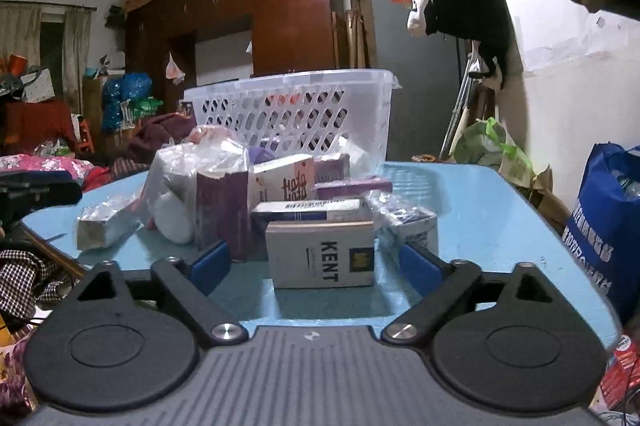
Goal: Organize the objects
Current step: 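Grasp the dark wrapped box with left tool while right tool grasps KENT box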
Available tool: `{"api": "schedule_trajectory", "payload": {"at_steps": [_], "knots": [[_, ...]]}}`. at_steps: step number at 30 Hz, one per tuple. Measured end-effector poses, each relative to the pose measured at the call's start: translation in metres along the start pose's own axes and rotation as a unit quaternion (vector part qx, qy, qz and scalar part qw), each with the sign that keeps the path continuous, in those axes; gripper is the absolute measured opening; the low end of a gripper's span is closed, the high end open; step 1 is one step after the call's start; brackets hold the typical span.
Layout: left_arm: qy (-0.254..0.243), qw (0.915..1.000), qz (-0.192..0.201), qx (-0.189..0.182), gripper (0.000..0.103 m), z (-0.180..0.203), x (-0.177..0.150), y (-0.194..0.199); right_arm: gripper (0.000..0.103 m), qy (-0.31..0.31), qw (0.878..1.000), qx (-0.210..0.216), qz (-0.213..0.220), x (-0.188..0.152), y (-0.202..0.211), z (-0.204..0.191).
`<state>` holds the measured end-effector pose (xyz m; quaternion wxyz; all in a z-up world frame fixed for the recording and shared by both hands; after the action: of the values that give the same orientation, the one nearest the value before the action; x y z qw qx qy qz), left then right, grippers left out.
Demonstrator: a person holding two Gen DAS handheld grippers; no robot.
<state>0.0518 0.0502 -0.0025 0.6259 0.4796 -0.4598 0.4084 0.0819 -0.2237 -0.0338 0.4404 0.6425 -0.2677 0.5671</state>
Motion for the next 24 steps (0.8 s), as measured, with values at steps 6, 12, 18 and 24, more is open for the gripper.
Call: {"api": "schedule_trajectory", "payload": {"at_steps": [6,12,18,24], "knots": [[-0.030,0.9994,-0.016,-0.001,0.100,0.018,-0.017,-0.011,0.063,0.006,1.000,-0.005,-0.002,-0.016,0.001,-0.004],[-0.027,0.9991,-0.033,0.006,0.089,0.017,-0.025,-0.023,0.060,0.011,1.000,0.006,0.007,-0.015,0.007,-0.008],[-0.019,0.9994,-0.030,0.004,0.060,0.013,-0.027,-0.022,0.060,0.013,1.000,0.008,0.011,-0.014,0.010,-0.010],[-0.011,0.9998,-0.011,0.008,0.056,0.009,-0.026,-0.015,0.060,0.010,1.000,0.012,0.019,-0.012,0.015,-0.010]]}}
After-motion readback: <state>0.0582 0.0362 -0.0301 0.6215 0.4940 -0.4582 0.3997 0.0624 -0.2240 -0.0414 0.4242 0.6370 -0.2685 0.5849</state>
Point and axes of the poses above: each gripper's, at about its wrist camera, not at the fingertips, and y roughly against the way its jaws point, z to its right, x to its top, the point moved 3 cm from there along -y, roughly the way its jaws point, and after that the axes turned 6 degrees about y, right-handed, at the moved point
